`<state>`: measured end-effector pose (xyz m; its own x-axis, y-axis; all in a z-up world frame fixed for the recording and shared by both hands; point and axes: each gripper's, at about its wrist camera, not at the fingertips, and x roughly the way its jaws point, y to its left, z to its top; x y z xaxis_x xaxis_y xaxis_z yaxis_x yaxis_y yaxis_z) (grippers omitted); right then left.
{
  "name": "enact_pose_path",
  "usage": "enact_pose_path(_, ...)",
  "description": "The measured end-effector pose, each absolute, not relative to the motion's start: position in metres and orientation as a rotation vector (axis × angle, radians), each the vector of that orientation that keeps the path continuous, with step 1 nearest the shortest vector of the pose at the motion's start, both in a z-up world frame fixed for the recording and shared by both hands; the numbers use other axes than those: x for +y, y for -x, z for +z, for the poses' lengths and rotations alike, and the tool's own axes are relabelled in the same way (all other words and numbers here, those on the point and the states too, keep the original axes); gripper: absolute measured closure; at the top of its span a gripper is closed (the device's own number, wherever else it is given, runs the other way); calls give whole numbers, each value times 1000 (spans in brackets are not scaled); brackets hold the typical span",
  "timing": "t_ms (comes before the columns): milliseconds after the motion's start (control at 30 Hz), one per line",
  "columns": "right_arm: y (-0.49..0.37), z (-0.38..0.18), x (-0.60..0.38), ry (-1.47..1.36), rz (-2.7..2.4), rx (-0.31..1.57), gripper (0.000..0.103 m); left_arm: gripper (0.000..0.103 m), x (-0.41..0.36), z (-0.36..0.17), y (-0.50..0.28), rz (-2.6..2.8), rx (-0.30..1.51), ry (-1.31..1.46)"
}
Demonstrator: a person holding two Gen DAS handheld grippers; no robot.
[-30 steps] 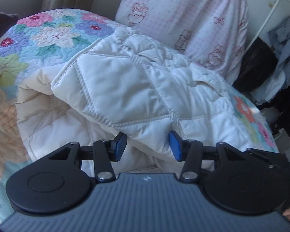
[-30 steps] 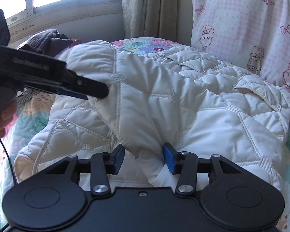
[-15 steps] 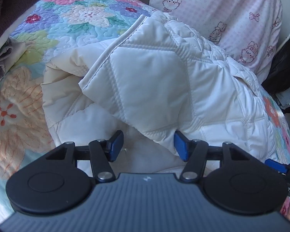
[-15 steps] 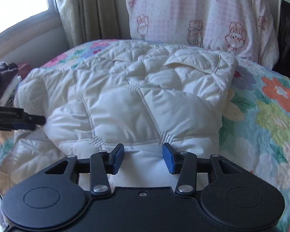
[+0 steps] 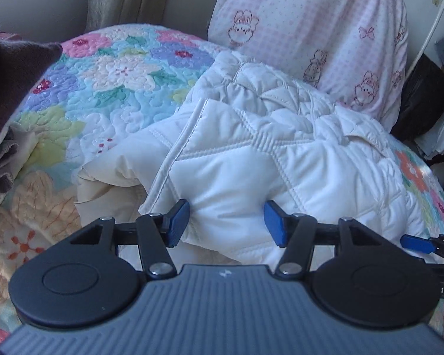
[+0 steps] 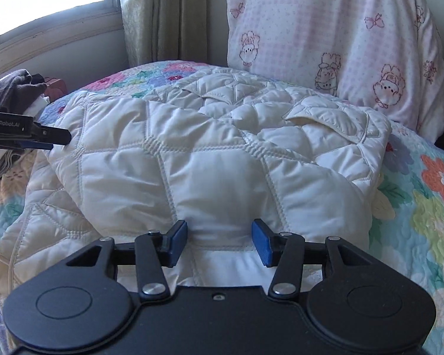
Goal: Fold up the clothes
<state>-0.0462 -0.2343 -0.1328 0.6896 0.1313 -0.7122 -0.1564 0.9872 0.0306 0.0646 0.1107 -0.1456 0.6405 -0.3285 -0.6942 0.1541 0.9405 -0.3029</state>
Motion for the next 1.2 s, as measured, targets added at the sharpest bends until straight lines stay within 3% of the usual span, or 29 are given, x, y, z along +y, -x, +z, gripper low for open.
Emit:
enact_pose_path(533, 34, -160, -240, 56, 237, 843, 46, 47, 115, -190, -81, -299, 932, 247)
enact_pose_path(700, 68, -119, -252, 2, 284, 767, 44, 47, 121, -189, -81, -324, 954, 271)
enact_pose_path(767, 94, -106, -258, 1, 339, 730, 37, 47, 125, -189, -82, -336, 966, 289)
enact_pose_path(933, 159, -111, -235, 310, 479, 677, 28, 49, 128, -181, -78, -332, 971, 307)
enact_pose_path(1000, 177, -119, -220, 434, 468, 620, 19, 52, 126, -159, -59, -335, 909, 266)
enact_pose_path(1100, 187, -138, -197, 588, 477, 583, 19, 42, 125, -118, -13, -438, 766, 198)
enact_pose_path(1200, 191, -164, -172, 802, 444, 537, 19, 36, 130, -122, -1, -409, 815, 247)
